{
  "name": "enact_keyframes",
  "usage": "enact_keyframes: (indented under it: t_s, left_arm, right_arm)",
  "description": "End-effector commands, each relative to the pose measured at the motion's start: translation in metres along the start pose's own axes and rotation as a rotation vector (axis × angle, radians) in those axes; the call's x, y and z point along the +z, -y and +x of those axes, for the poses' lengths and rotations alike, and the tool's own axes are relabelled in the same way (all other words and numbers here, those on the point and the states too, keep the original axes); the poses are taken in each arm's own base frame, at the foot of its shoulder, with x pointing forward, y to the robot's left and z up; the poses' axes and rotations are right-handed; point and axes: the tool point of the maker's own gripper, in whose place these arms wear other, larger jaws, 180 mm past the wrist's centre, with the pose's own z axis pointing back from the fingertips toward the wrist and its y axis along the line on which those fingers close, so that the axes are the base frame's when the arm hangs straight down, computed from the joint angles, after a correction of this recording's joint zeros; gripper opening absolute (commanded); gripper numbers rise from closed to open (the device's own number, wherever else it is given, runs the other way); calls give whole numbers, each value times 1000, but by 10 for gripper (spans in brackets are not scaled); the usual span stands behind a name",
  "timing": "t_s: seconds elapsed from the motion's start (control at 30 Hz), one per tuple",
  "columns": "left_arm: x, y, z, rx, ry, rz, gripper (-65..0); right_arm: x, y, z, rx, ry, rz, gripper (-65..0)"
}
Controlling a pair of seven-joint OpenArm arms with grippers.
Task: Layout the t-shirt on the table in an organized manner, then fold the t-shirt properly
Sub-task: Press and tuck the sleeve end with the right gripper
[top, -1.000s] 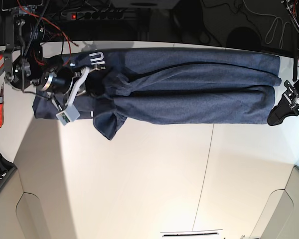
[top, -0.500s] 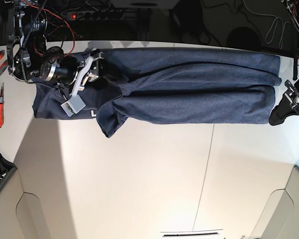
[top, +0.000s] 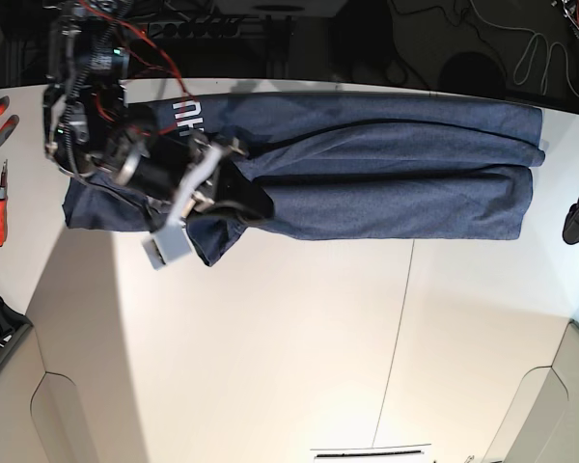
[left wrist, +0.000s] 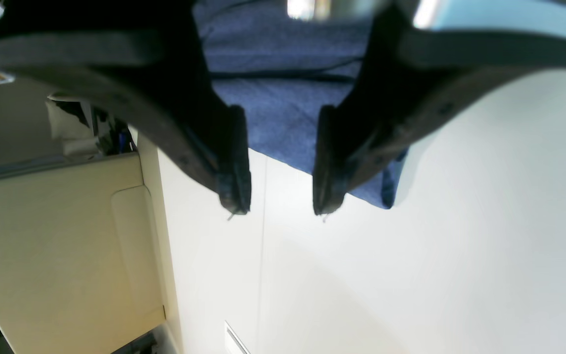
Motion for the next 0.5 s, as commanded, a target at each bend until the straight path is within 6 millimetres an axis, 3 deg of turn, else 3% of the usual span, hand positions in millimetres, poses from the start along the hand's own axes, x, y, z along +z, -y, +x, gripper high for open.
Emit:
enact_keyframes:
  t_s: [0.0, 0.1, 0.2, 0.33, 0.4, 0.47]
  left_arm:
    - [3, 8, 19, -39, 40, -24, -405]
    - [3, 8, 19, -38, 40, -24, -405]
    - [3, 8, 19, -37, 40, -24, -405]
    - [3, 8, 20, -37, 46, -25, -405]
    - [3, 8, 20, -37, 45, -25, -405]
    - [3, 8, 19, -39, 42, -22, -405]
  right_arm:
    - [-3, 2, 17, 27, 47, -21, -650]
    - [-14, 29, 12, 56, -16, -157, -650]
    - [-7, 70, -11, 26, -121, -326, -650]
    - [31, 124, -47, -7, -266, -567, -650]
    - [52, 137, -58, -26, -316, -650, -650]
    - [66, 140, -56, -17, -315, -684, -650]
